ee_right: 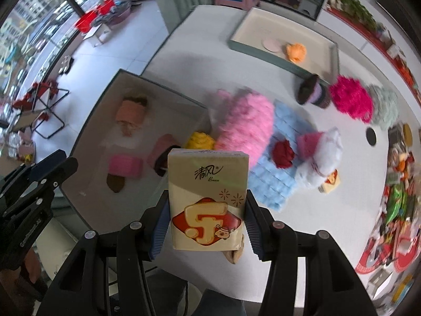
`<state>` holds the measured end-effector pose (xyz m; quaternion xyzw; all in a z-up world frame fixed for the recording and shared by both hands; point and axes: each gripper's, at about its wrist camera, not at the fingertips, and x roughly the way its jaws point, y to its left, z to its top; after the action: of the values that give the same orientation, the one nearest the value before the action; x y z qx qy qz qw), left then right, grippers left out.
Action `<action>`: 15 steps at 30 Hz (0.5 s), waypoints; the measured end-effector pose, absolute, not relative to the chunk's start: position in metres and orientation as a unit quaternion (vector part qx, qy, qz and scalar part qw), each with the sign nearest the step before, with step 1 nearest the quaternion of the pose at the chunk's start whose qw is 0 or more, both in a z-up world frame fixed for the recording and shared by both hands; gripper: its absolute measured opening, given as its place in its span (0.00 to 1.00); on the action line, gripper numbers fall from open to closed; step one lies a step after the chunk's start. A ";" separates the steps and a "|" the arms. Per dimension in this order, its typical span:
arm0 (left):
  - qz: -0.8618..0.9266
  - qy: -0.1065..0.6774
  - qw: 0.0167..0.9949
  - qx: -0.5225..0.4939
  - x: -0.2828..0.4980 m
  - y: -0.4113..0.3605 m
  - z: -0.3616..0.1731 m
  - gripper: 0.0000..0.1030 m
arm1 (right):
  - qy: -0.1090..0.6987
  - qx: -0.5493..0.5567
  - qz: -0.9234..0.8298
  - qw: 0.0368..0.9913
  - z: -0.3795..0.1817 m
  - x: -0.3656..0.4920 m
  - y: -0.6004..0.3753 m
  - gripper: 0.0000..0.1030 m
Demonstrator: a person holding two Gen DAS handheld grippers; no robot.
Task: Organize soft objects
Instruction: 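Carry the tissue pack over the grey box with the right gripper while the left gripper moves over the box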
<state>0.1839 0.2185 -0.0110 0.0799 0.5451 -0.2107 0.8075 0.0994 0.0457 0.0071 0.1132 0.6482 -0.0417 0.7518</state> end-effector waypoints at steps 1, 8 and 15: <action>-0.206 0.546 0.808 0.077 0.185 0.223 -0.012 0.29 | 0.649 0.110 -0.037 0.752 0.007 0.103 0.050 0.54; -0.168 0.560 0.809 0.063 0.196 0.247 -0.026 0.29 | 0.650 0.082 -0.005 0.755 0.007 0.124 0.083 0.54; -0.144 0.579 0.801 0.059 0.202 0.261 -0.043 0.29 | 0.659 0.065 0.021 0.749 -0.004 0.143 0.108 0.54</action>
<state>0.2016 0.2612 -0.0433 0.0588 0.5786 -0.1443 0.8006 0.1431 0.1084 -0.0039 0.0650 0.6592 0.0206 0.7489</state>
